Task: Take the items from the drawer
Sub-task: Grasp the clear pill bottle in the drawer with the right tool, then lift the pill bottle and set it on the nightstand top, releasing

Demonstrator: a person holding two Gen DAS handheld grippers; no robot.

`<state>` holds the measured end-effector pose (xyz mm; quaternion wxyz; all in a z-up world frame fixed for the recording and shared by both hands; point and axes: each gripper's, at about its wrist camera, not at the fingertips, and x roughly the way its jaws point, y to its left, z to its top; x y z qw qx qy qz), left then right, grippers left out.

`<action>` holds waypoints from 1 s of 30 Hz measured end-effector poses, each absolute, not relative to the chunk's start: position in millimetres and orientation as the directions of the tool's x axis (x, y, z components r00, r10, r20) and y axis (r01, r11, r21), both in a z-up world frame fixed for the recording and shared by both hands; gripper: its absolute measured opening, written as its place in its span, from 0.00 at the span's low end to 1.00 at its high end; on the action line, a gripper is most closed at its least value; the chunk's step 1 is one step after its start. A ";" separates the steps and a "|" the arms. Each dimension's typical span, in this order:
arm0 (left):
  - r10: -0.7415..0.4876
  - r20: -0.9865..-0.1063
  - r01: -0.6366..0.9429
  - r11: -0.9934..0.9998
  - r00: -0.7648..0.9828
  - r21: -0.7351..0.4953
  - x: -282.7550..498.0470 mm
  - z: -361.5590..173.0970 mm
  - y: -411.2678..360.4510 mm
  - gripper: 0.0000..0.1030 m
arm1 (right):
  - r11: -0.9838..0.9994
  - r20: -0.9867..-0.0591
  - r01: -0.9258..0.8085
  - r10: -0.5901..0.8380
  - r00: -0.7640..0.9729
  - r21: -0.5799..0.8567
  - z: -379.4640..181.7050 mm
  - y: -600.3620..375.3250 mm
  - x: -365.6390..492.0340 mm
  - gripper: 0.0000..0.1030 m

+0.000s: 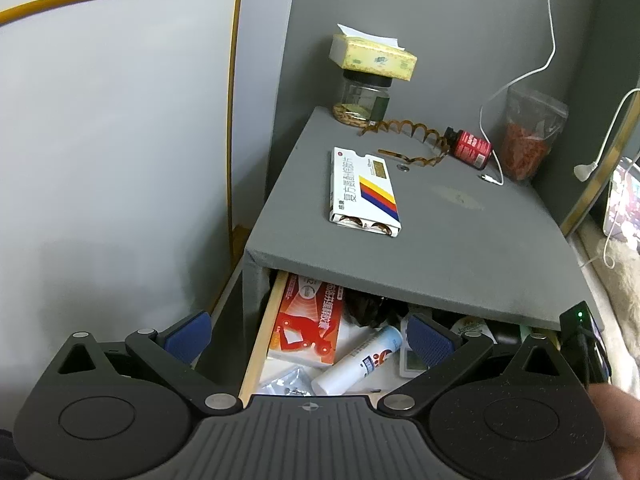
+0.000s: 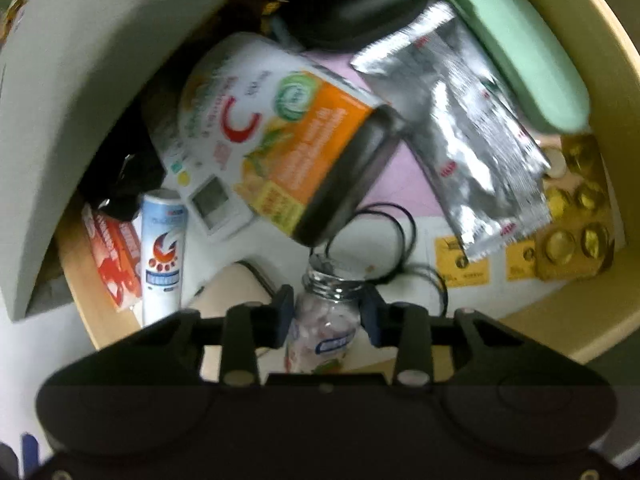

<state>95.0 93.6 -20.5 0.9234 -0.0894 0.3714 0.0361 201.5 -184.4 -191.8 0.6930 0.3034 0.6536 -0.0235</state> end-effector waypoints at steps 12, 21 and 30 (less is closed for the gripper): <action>-0.007 -0.685 -0.141 0.977 0.728 -0.159 95.2 -17.8 94.4 1.00 | 0.964 -0.710 -0.123 0.256 0.656 0.234 -53.9 -164.4 128.0 0.33; 0.008 -0.691 -0.136 0.982 0.722 -0.132 95.8 -21.3 90.4 1.00 | 0.967 -0.515 -0.242 0.248 0.821 0.079 28.0 -145.8 182.4 0.33; 0.002 -0.697 -0.141 0.980 0.717 -0.142 95.3 -22.5 94.0 1.00 | 0.968 -0.578 -0.241 0.235 0.781 0.068 -35.4 -125.7 216.2 0.45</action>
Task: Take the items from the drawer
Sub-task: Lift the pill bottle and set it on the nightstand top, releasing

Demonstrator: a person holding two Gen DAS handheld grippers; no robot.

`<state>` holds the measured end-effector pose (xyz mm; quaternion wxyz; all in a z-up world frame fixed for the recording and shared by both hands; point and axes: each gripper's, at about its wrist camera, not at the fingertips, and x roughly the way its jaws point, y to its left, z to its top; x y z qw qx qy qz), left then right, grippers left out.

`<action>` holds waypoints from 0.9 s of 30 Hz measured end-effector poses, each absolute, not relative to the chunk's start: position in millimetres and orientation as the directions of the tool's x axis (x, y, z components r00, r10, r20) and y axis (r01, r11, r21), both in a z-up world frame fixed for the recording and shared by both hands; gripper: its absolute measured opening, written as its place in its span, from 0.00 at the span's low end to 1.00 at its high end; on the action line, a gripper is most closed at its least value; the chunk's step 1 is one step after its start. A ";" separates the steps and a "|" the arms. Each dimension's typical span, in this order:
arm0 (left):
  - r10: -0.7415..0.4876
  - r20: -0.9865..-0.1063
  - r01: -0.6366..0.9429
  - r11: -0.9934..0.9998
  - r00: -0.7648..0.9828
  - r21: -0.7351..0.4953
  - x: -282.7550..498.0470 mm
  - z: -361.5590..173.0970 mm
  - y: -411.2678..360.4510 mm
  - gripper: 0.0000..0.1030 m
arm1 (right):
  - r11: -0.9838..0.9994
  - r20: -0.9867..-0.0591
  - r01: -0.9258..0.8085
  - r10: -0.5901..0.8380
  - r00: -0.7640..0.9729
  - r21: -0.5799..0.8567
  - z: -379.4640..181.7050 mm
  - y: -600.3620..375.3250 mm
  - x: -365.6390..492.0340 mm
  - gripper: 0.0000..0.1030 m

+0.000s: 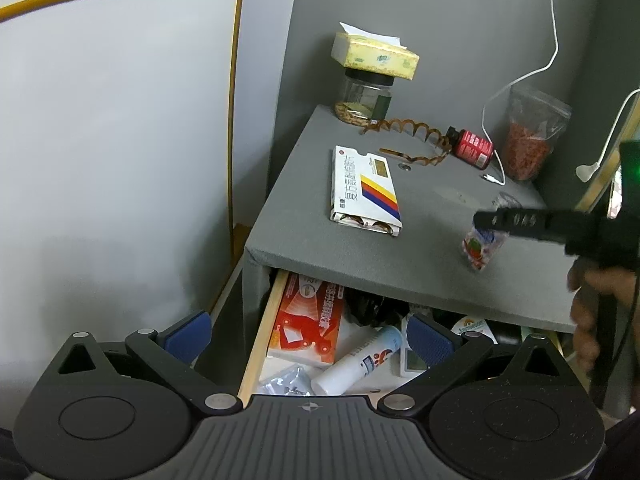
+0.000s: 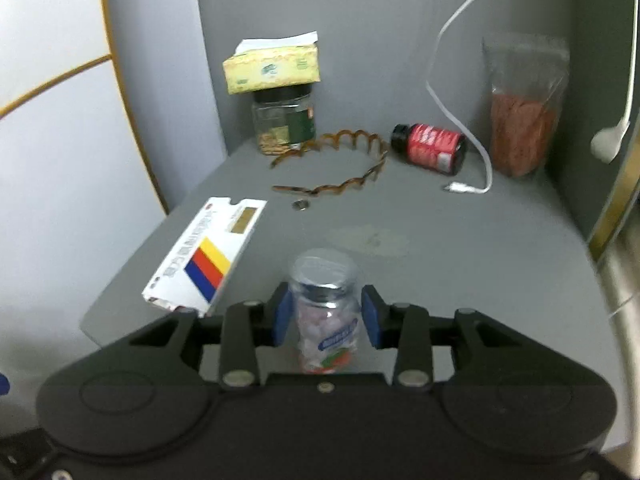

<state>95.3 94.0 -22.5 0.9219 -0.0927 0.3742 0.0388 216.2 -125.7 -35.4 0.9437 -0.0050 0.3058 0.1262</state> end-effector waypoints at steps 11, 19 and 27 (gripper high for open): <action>-0.025 -0.689 -0.130 0.977 0.724 -0.172 95.0 -19.2 93.7 1.00 | 0.952 -0.563 -0.306 0.242 0.790 -0.020 -48.4 -130.7 199.2 0.57; -0.022 -0.698 -0.140 0.974 0.716 -0.175 99.5 -21.4 95.8 1.00 | 0.955 -0.590 -0.295 0.245 0.769 0.012 -57.2 -114.6 239.3 0.35; -0.013 -0.698 -0.136 0.978 0.716 -0.158 103.9 -22.3 92.1 1.00 | 0.957 -0.603 -0.291 0.234 0.763 0.003 -54.7 -85.0 283.3 0.36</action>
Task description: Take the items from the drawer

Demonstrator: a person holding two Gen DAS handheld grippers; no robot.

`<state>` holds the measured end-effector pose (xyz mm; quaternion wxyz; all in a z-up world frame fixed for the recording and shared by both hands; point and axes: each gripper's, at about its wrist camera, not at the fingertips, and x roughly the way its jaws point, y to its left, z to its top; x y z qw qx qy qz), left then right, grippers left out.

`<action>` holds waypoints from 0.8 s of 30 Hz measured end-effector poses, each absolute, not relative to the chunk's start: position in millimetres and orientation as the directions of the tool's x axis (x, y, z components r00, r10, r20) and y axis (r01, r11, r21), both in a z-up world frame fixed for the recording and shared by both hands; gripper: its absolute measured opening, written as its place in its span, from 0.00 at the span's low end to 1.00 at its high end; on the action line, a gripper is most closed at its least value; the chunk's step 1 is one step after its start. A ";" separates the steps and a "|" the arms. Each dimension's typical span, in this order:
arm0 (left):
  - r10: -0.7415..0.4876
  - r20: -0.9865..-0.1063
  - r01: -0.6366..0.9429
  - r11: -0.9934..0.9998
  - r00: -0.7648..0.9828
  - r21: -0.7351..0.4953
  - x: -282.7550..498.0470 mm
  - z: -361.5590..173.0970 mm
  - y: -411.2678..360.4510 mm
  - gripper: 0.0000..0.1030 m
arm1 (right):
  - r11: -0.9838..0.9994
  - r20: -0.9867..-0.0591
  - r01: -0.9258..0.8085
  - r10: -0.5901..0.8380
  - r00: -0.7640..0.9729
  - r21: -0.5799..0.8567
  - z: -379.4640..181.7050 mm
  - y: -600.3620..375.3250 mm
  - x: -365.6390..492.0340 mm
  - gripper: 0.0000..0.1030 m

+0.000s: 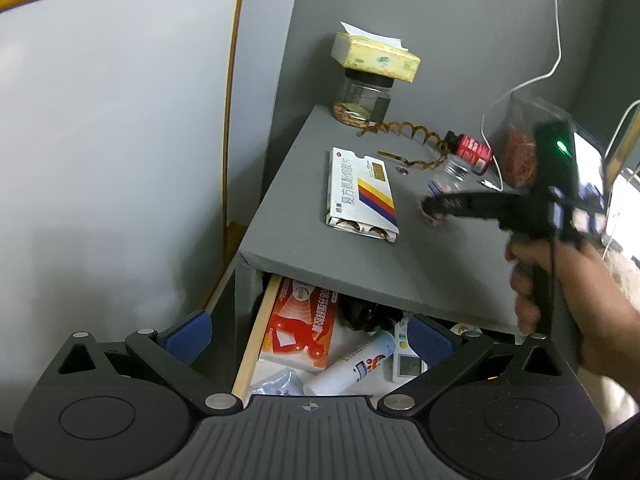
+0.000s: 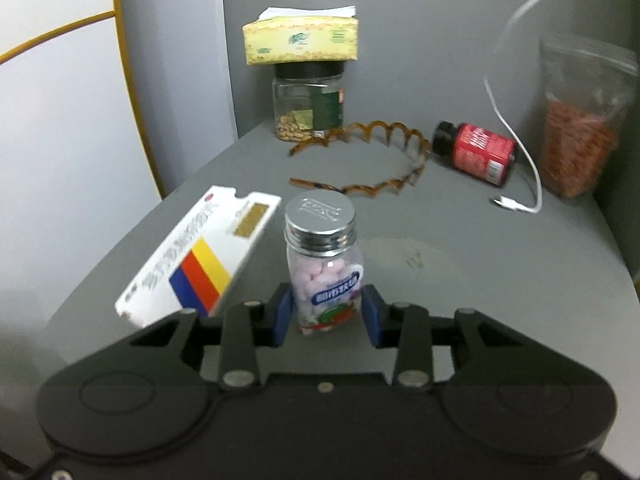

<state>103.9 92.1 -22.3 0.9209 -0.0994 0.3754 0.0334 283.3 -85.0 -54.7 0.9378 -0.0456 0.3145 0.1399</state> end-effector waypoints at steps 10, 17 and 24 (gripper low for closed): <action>-0.003 -0.701 -0.147 0.977 0.713 -0.153 99.4 -22.1 94.5 1.00 | 0.930 -0.655 -0.306 0.363 0.662 0.205 -32.3 -128.6 231.5 0.73; 0.018 -0.700 -0.190 0.967 0.714 -0.169 96.8 -19.1 103.7 1.00 | 0.874 -0.738 -0.380 0.468 0.486 0.304 -43.6 -169.1 159.4 0.73; 0.022 -0.701 -0.187 0.969 0.712 -0.159 95.7 -18.7 102.4 1.00 | 0.888 -0.848 -0.322 0.428 0.312 0.329 -102.0 -164.0 161.4 0.72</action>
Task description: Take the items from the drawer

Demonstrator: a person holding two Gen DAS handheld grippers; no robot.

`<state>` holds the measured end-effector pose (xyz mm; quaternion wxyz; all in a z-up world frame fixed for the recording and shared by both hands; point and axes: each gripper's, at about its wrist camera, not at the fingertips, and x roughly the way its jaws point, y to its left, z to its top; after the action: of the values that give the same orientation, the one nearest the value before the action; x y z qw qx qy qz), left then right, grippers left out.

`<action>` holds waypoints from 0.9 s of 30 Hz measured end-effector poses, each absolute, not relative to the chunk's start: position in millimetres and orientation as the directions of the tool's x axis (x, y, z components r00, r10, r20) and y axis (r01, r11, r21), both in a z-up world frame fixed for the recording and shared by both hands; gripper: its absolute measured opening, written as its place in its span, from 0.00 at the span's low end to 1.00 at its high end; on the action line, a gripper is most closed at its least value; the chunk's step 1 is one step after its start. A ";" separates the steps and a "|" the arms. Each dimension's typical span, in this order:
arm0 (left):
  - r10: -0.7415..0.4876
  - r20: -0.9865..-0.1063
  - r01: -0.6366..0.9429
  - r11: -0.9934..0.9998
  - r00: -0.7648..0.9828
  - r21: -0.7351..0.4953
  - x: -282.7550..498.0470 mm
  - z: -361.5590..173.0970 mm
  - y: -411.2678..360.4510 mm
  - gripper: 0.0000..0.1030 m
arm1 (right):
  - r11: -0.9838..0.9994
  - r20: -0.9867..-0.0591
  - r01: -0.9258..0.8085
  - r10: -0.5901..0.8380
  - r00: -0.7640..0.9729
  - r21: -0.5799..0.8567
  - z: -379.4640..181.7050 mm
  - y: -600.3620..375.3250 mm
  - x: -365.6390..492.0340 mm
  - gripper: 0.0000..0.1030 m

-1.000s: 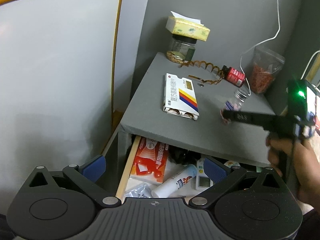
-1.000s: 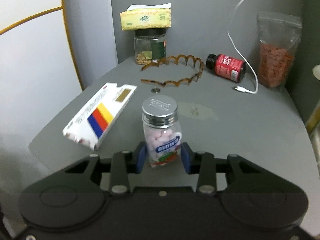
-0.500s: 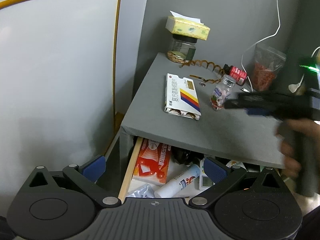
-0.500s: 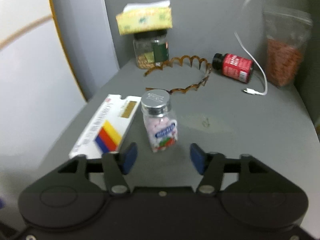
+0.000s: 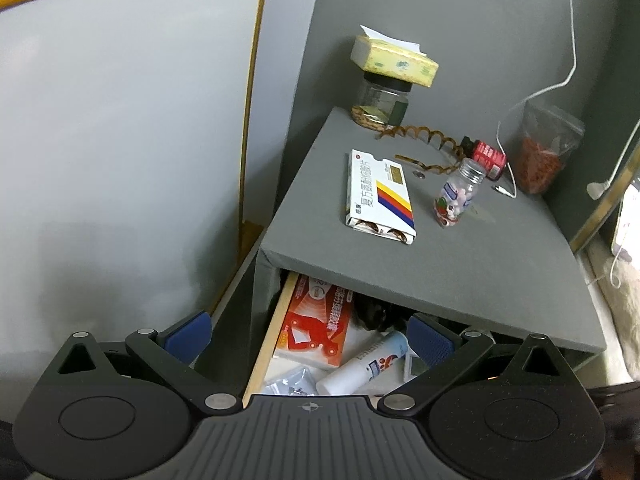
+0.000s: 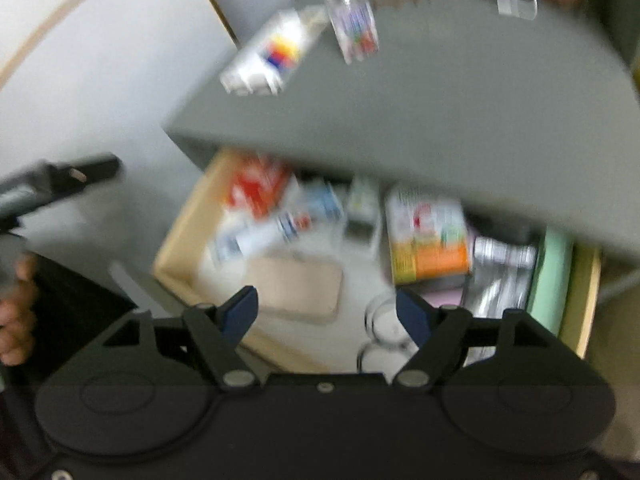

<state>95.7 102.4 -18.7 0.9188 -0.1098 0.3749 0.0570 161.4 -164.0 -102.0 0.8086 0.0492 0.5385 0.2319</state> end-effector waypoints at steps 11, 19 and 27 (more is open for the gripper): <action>0.057 -0.700 -0.274 0.940 0.712 -0.203 95.3 -19.1 122.9 1.00 | 0.807 -0.797 0.078 0.554 0.240 0.585 -155.6 -133.5 202.2 0.65; 0.047 -0.698 -0.290 0.928 0.715 -0.235 96.2 -17.0 130.3 1.00 | 0.919 -0.894 -0.130 0.392 0.217 0.372 -157.2 -60.5 215.7 0.56; 0.032 -0.690 -0.299 0.915 0.723 -0.271 96.5 -13.9 134.2 1.00 | 0.937 -0.950 -0.327 0.206 0.235 0.122 -151.3 -40.9 193.9 0.64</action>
<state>96.5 134.2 -13.9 0.9095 -0.1853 0.3608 0.0910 193.9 -40.9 -151.3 0.7843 -0.0509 0.5946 0.1698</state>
